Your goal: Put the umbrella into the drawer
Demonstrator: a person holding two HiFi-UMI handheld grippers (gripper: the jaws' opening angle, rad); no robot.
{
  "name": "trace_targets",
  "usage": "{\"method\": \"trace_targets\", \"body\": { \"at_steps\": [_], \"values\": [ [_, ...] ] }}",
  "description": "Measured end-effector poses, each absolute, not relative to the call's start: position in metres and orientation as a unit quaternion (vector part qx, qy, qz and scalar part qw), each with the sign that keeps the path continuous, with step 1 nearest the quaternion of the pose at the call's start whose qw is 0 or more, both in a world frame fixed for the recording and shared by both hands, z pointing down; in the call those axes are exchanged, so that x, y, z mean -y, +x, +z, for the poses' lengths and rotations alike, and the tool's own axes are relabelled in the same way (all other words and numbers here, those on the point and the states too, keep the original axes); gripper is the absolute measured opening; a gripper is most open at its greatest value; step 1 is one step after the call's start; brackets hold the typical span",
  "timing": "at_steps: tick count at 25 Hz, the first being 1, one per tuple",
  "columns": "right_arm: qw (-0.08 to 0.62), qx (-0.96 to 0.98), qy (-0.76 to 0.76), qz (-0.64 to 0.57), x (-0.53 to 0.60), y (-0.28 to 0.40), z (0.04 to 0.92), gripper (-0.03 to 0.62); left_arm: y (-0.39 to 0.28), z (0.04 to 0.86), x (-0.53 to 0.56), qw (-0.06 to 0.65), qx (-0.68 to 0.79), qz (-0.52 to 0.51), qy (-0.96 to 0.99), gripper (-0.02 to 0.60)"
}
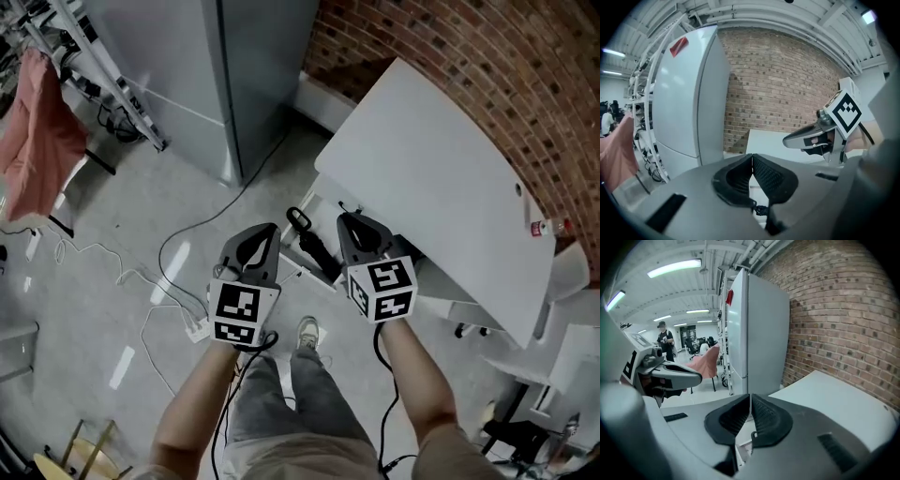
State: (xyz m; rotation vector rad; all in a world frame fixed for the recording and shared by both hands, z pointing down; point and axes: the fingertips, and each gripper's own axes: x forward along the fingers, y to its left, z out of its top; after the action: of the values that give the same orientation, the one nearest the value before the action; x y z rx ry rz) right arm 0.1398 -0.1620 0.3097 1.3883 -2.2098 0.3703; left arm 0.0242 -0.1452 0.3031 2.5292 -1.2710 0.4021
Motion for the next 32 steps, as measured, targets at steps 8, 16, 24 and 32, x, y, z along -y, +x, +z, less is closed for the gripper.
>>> {"method": "trace_targets", "body": {
  "at_steps": [8,16,24,32],
  "values": [
    [0.152,0.831,0.527,0.094,0.139,0.132,0.149,0.008,0.008,0.15,0.136,0.045,0.447,0.09,0.889,0.009],
    [0.068,0.85,0.522,0.018,0.088,0.124,0.003,0.008,0.004,0.033,0.097,-0.011,0.445,0.025,0.895,0.009],
    [0.013,0.857,0.513,-0.046,0.044,0.134,-0.092,0.008,0.004,-0.018,0.062,-0.04,0.436,0.036,0.898,0.009],
    [-0.013,0.87,0.489,-0.07,0.004,0.132,-0.127,0.008,0.001,-0.059,0.025,-0.059,0.434,0.015,0.899,0.009]
  ]
}}
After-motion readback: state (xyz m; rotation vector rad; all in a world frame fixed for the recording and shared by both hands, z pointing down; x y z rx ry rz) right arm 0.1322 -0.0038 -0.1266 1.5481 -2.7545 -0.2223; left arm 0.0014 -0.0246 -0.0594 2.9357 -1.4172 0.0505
